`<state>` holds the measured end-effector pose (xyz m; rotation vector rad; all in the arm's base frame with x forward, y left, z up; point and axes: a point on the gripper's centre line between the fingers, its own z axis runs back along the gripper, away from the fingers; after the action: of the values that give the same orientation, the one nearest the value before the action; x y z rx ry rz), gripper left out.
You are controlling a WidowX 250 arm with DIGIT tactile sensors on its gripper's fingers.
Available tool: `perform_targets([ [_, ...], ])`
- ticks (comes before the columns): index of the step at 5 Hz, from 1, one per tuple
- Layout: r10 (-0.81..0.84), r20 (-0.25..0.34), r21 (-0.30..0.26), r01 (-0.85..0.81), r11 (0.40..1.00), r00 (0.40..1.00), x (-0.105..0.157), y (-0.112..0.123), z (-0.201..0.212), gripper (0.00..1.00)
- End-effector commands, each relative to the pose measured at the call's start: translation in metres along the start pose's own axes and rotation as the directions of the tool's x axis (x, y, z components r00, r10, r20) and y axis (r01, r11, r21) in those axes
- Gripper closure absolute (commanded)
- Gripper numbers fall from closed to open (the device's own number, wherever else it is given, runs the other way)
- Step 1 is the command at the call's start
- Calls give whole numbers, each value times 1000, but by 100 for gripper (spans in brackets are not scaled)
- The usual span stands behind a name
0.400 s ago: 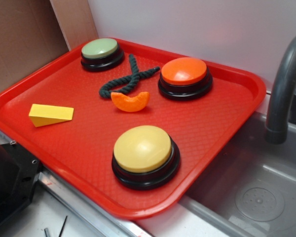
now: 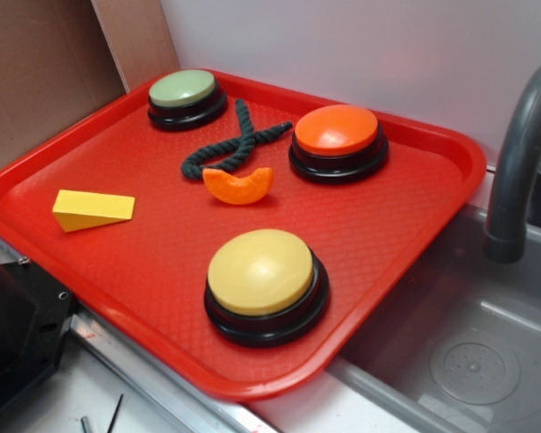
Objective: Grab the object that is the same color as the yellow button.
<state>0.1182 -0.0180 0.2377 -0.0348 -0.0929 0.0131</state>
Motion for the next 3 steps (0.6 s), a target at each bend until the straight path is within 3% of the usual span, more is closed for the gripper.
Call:
perform_targets([
  [1, -133, -101, -113, 122, 986, 986, 43, 85, -94, 0],
  [2, -375, -46, -78, 371, 925, 926, 39, 91, -141, 0],
  [3, -494, -31, -100, 489, 866, 869, 32, 96, -170, 0],
])
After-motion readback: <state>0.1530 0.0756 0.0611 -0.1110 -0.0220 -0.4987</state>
